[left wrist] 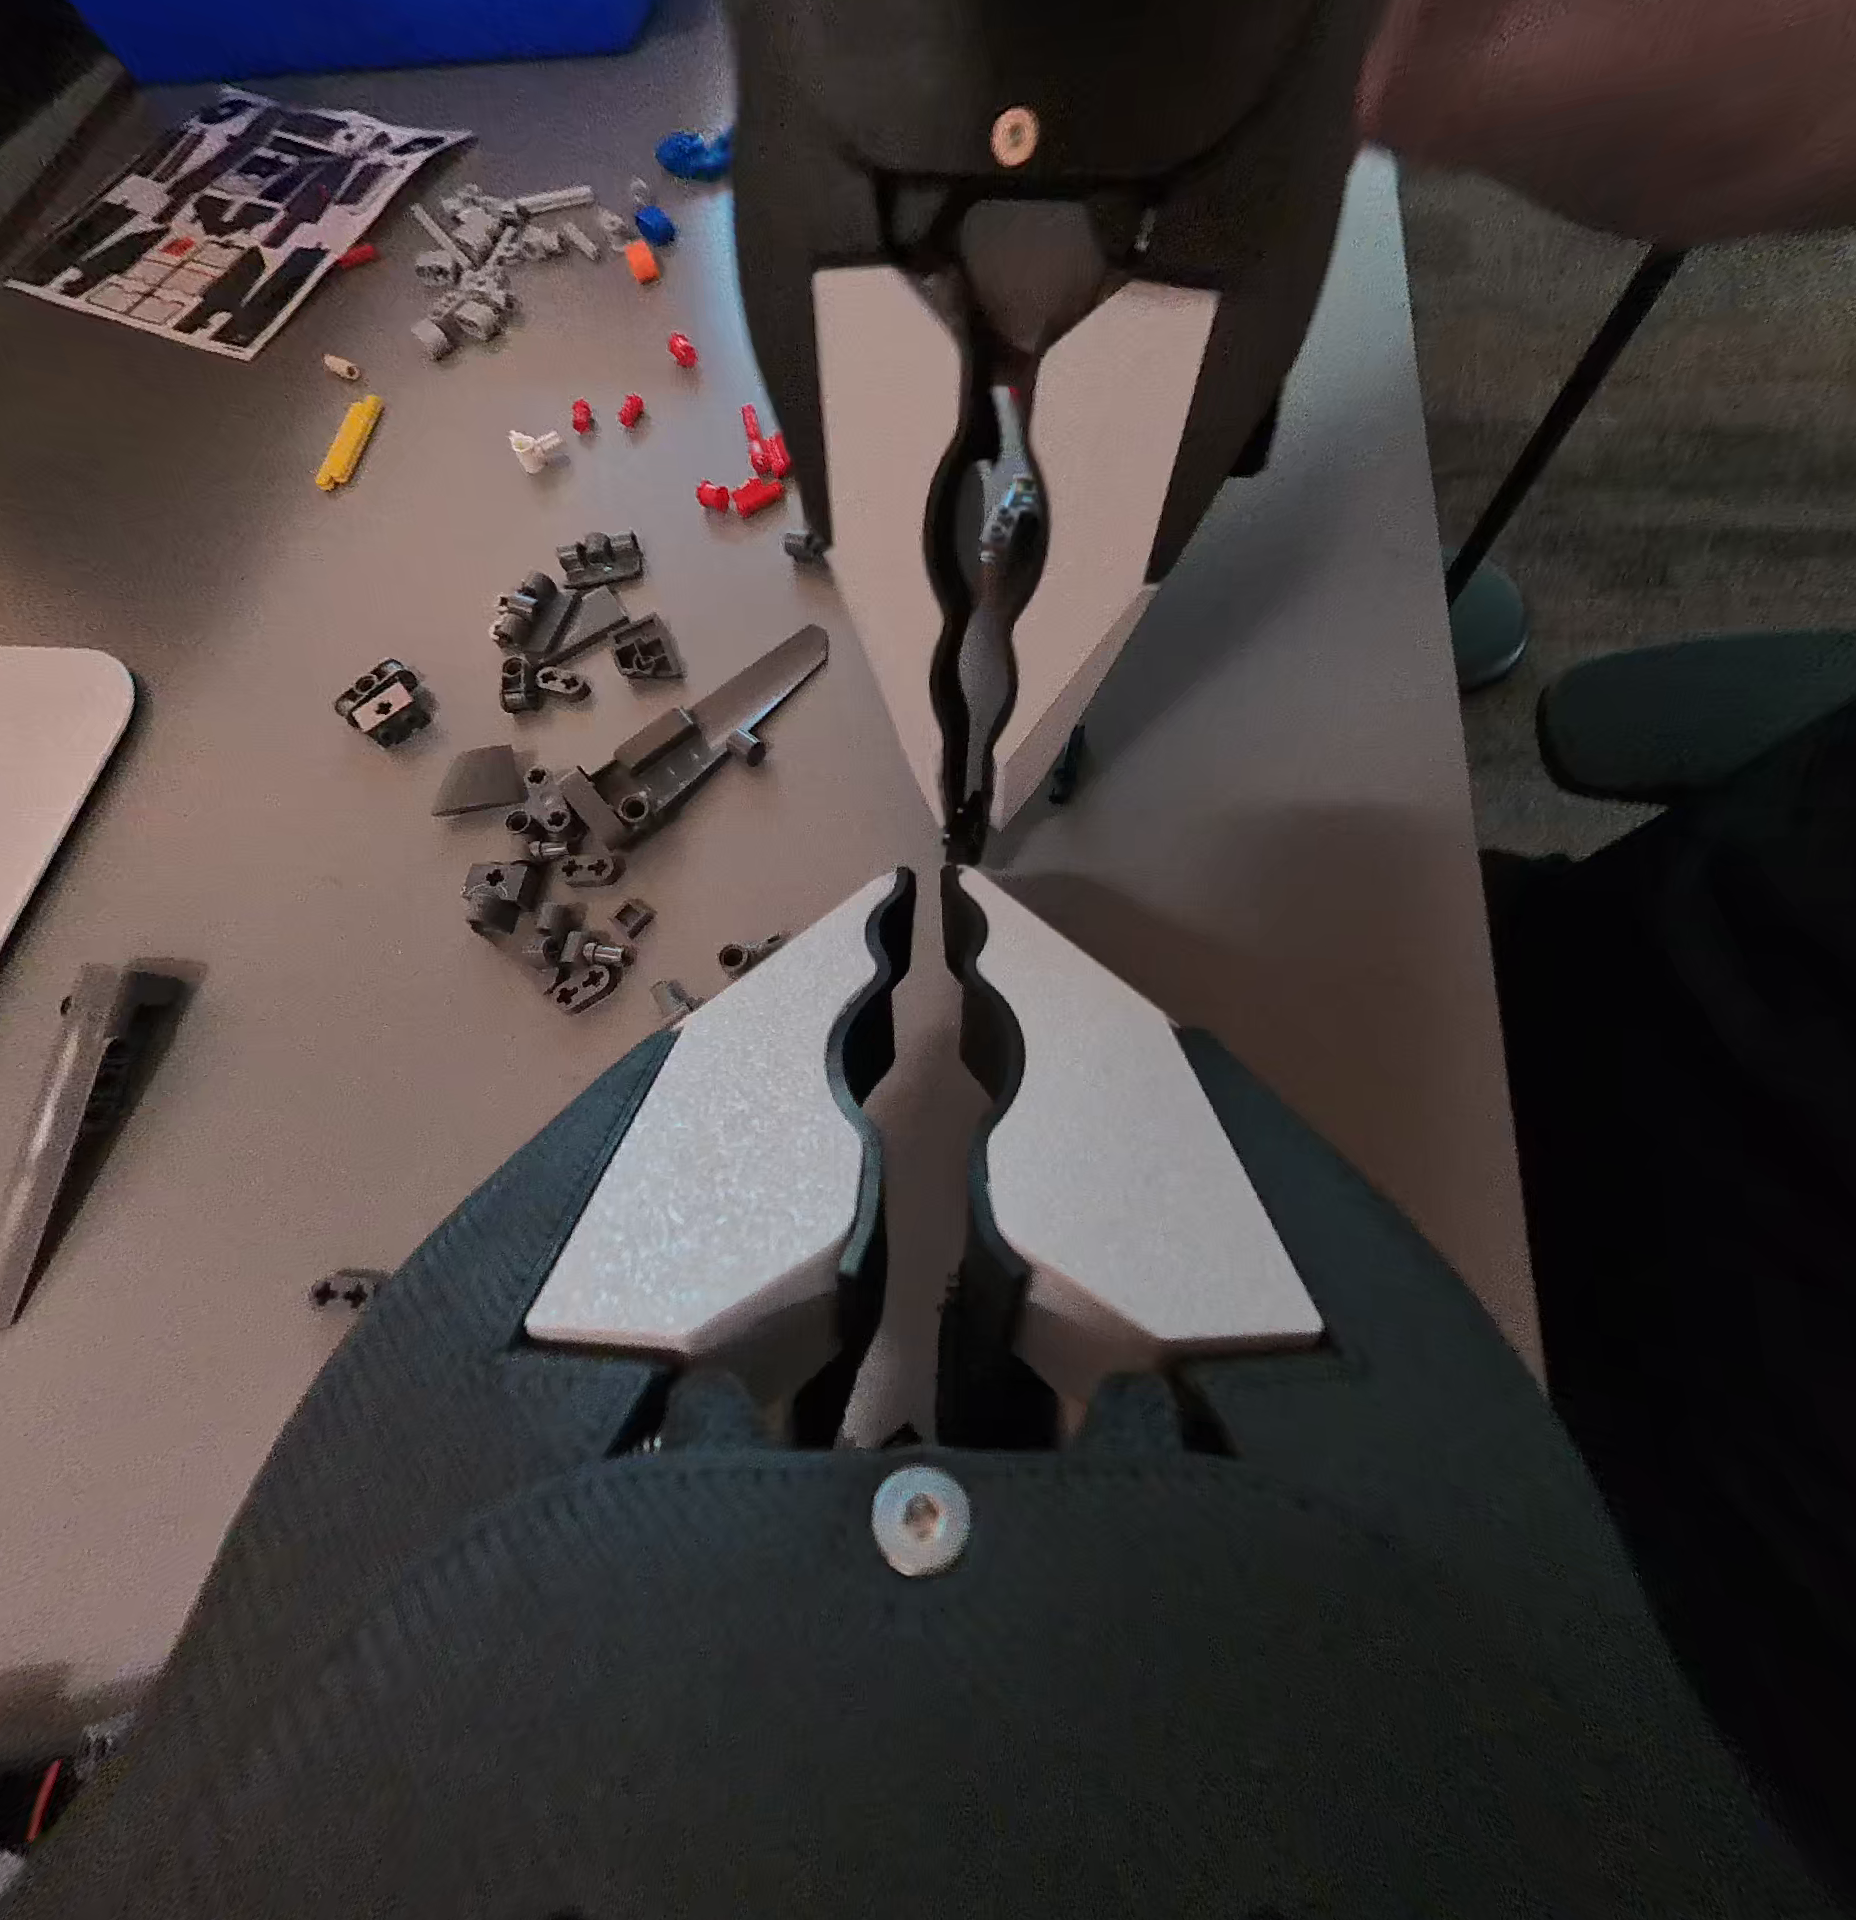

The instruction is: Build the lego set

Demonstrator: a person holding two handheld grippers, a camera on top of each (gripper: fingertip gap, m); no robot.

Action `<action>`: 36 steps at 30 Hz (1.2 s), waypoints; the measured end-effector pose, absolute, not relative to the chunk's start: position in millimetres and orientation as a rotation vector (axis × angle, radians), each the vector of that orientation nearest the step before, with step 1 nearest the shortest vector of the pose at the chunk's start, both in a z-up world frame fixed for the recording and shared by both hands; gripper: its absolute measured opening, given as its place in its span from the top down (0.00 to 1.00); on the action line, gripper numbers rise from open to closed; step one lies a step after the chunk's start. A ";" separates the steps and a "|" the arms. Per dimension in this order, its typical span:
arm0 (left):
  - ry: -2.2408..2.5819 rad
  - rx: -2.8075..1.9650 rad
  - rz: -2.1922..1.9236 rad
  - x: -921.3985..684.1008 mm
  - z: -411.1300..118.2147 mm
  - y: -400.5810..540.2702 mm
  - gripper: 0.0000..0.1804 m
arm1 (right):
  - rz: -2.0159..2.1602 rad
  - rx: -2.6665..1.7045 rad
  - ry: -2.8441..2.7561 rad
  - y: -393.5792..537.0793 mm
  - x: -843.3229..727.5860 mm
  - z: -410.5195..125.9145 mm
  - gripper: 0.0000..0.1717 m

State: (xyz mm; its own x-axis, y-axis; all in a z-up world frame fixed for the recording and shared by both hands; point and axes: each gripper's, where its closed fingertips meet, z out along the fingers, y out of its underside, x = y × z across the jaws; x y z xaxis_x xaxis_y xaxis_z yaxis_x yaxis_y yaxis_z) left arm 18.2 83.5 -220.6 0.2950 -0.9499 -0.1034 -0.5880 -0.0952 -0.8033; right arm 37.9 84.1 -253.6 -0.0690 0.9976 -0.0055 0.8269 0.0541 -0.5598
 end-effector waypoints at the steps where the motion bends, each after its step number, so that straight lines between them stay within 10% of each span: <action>1: 1.422 -1.775 -0.575 18.8 -223.4 81.5 0.98 | 0.587 -1.835 -1.994 84.2 37.1 -258.4 0.99; 36: 1.649 -1.709 -0.389 24.6 -241.7 81.1 1.00 | 0.465 -1.857 -2.086 71.7 78.4 -254.3 0.95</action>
State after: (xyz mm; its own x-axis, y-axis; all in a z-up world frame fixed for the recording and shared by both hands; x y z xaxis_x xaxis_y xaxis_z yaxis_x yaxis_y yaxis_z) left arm 24.6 81.1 -241.7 0.1363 -0.9559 -0.2600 -0.7394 0.0765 -0.6689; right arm 78.4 71.7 -254.3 -0.1126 0.9935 0.0147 0.8933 0.1077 -0.4363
